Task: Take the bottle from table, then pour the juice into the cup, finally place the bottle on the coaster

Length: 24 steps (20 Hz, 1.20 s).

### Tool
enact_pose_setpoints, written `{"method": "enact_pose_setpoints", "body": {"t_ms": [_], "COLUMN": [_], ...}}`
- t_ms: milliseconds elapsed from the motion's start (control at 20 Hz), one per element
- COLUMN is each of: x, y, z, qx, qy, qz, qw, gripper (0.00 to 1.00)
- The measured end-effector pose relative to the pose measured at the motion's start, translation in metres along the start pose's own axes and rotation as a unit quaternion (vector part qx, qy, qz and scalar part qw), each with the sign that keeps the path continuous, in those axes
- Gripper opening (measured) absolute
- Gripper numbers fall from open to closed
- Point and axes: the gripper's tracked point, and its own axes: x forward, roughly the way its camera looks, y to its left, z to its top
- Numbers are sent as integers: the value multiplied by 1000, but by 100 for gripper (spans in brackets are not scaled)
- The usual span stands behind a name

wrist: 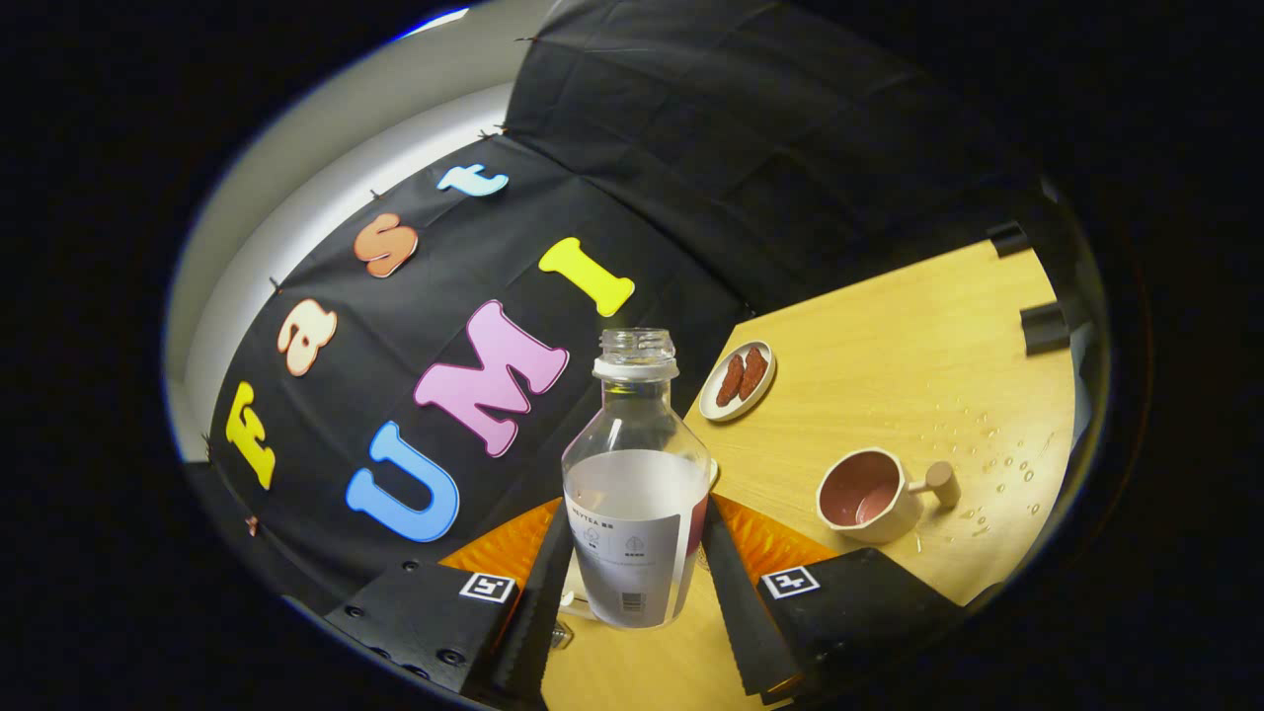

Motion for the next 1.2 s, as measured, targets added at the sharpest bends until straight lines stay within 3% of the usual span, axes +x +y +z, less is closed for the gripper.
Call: {"method": "enact_pose_setpoints", "body": {"t_ms": [300, 650, 950, 1200], "x": [-5, 24, 66, 100], "y": [33, 81, 78, 66], "z": [-9, -23, -68, -102], "qx": [-151, -304, -358, -360], "qy": [-26, -83, -91, -94], "qz": [16, 28, 12, 4], "qw": [988, 949, 929, 928], "gripper": [75, 75, 75, 75]}}
